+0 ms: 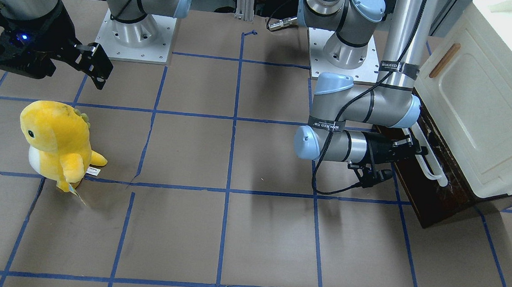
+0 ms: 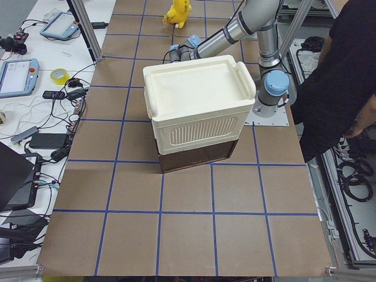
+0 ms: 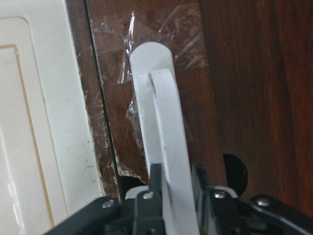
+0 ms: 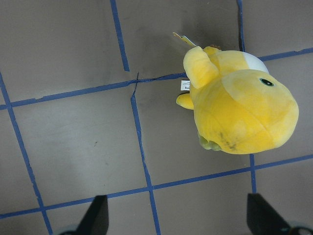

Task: Pull drawer sideways
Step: 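Tighten the left gripper's hold on the white handle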

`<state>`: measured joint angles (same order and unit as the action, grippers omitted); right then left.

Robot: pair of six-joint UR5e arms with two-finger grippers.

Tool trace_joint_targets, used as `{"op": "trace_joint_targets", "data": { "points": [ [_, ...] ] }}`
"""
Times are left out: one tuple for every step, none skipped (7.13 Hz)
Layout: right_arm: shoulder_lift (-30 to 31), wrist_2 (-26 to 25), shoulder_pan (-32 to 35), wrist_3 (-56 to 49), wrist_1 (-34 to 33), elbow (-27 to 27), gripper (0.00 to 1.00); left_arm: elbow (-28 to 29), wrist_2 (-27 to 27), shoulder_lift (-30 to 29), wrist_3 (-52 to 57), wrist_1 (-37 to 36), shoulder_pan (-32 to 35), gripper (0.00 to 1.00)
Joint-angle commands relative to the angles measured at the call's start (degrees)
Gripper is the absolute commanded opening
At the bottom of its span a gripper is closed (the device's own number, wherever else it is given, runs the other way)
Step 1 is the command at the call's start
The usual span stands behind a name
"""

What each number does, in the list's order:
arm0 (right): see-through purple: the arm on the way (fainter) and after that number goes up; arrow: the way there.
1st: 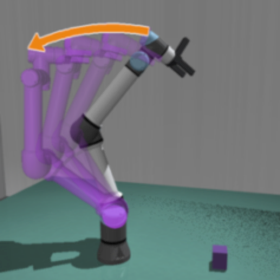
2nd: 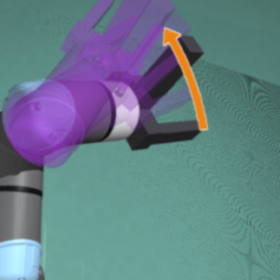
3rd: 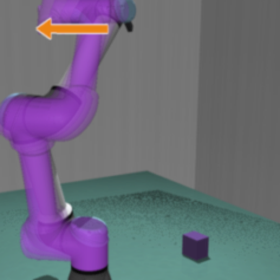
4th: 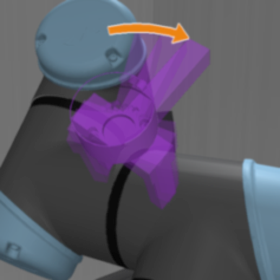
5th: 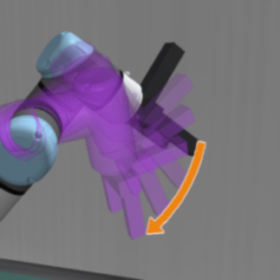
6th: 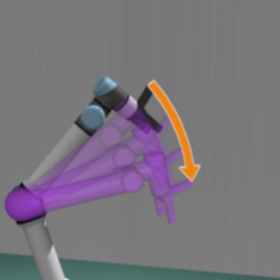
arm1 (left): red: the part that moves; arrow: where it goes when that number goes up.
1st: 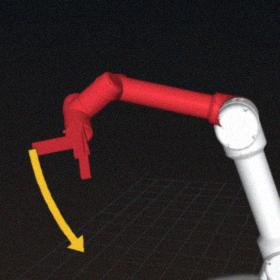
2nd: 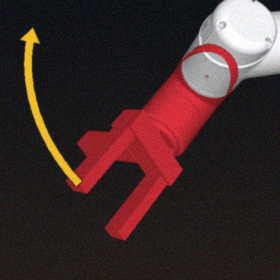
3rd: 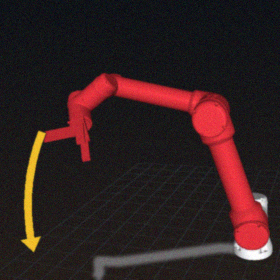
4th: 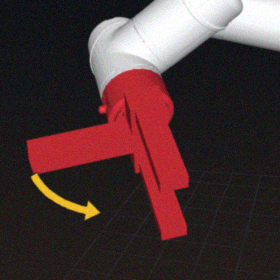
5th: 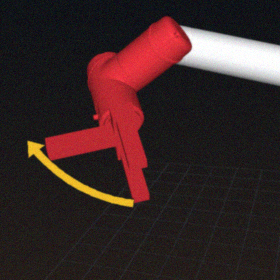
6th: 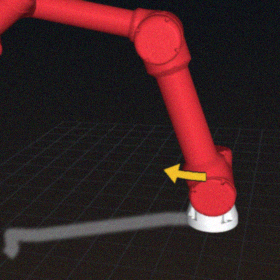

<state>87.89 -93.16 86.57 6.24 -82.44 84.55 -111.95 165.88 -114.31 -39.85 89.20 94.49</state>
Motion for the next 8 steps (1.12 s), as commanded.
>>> {"op": "trace_joint_targets", "data": {
  "points": [
    [0.00,0.00,0.00,0.00,0.00,0.00,1.00,0.07,-0.12,-0.21,0.03,-0.07,0.08,0.20],
    [0.00,0.00,0.00,0.00,0.00,0.00,1.00,0.07,-0.03,-0.29,0.12,-0.07,0.08,0.20],
    [0.00,0.00,0.00,0.00,0.00,0.00,1.00,0.16,0.05,-0.38,0.12,-0.07,0.08,0.17],
    [0.00,0.00,0.00,0.00,0.00,0.00,1.00,0.16,-0.03,-0.47,0.12,-0.16,0.16,0.00],
    [0.00,0.00,0.00,0.00,0.00,0.00,1.00,0.16,-0.03,-0.47,0.21,-0.34,0.34,0.00],
    [0.00,0.00,-0.08,0.00,0.00,0.00,1.00,0.33,-0.03,-0.56,0.29,-0.60,1.21,0.00],
    [0.00,0.00,-0.09,0.00,0.00,0.00,1.00,0.68,-0.03,-0.56,0.30,-0.60,1.65,0.00],
    [0.00,0.00,0.00,0.00,0.00,0.00,1.00,0.77,-0.12,-0.56,0.38,-0.60,1.75,0.00]
  ]
}}
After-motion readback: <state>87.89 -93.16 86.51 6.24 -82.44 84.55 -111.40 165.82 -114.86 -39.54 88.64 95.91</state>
